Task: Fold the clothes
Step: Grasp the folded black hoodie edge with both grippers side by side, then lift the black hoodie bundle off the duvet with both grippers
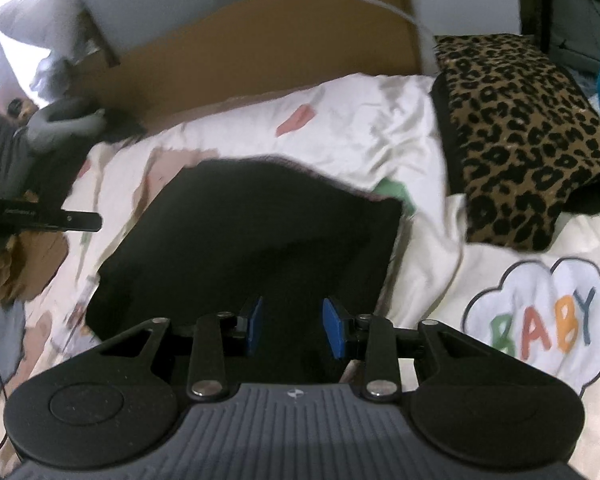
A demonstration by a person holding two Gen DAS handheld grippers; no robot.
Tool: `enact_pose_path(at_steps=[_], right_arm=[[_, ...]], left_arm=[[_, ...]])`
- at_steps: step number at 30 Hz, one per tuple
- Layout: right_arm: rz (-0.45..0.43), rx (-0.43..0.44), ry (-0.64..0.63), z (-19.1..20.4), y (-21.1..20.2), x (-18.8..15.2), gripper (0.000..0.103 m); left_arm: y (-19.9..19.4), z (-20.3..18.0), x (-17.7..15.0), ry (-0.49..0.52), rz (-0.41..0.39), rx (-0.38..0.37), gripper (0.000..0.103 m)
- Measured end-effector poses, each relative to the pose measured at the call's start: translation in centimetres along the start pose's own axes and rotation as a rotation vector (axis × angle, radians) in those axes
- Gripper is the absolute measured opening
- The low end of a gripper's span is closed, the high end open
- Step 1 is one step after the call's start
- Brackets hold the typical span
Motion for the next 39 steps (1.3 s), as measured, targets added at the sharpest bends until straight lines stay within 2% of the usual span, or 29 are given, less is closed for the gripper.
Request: enact_pose_path(at_steps=[2,11,19,22,27,39], right_arm=[[0.014,0.013,-0.031,1.1,-0.3,-0.9,0.03],[0.099,0.06,-0.176,5.9,0.2,-5.6,0.026],[0.137,0.072,-0.192,7.5,0.0,-7.8,0.026],[0.144,0.063,-0.19,7.6,0.2,-8.3,0.026],[0.143,0.001,-0.169,6.3,1.0,-8.2,0.026],[0.162,-0.083,-0.141,2.2,3.5,-8.2,0.024]], left_arm=[[-0.1,-0.7,-1.3,0.02,0.019,-0.007,0.01],[1.0,-1.8,-7.4,0.021,0.117,-0.021,0.01],[1.3,-1.2,-10.8,-0.01,0.184,-0.024,0.01],[1.5,-1.3,-11.2,-0.003,0.18,-0.017,0.011],[2.2,-0.5,-11.1,-0.01,0.166,0.005,0.013],[2.1,3.5,-10.6,-0.053,0.14,0.067,0.013]])
Point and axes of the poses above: each gripper's, at about its wrist camera, not at the fingertips, and y roughly the way its jaws point, z to its left, x to its top, the point moved 8 cm from there along y, roughly the way its jaws point, and after that the axes turned 9 degrees about -x, right-handed, at the moved point
